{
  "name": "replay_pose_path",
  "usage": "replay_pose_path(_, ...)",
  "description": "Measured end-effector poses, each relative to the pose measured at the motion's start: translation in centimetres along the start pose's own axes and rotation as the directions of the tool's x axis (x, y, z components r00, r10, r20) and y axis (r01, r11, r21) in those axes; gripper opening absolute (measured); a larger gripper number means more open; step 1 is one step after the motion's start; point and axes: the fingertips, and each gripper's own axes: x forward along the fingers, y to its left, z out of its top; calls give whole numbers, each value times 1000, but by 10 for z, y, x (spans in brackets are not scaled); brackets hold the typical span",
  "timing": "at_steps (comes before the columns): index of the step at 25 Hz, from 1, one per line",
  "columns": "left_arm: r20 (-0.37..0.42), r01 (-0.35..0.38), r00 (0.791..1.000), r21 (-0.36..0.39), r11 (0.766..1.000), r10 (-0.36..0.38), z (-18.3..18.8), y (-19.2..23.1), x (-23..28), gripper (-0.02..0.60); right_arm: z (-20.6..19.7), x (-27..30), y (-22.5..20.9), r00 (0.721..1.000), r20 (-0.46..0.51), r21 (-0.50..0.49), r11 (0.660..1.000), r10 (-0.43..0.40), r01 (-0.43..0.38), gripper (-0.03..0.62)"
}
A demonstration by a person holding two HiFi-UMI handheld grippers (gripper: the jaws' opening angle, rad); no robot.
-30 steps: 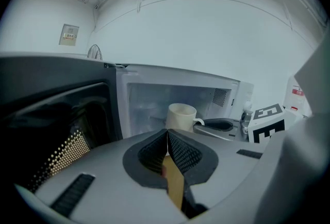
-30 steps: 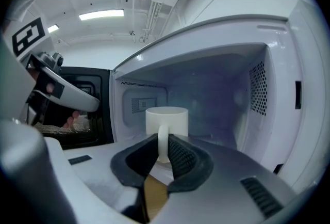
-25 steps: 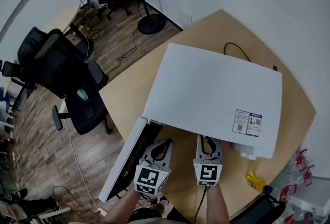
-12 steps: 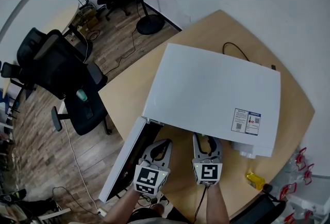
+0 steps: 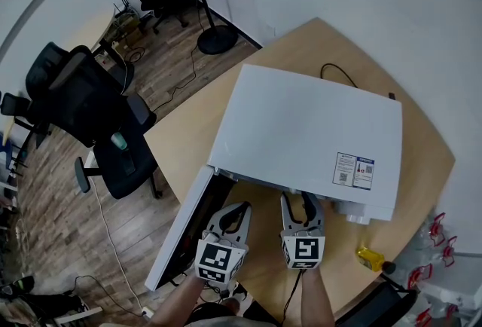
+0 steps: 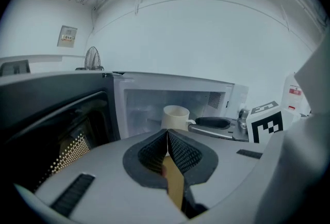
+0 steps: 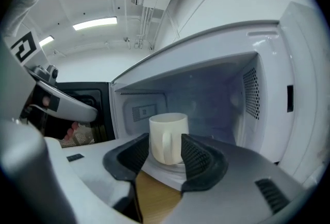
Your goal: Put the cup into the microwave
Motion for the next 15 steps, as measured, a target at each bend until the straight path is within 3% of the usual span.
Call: replay_pose_path(15,95,57,994,54,997,-62,38,-43,-45,25,45,-78,-4,996,21,10,997,-81,81,183)
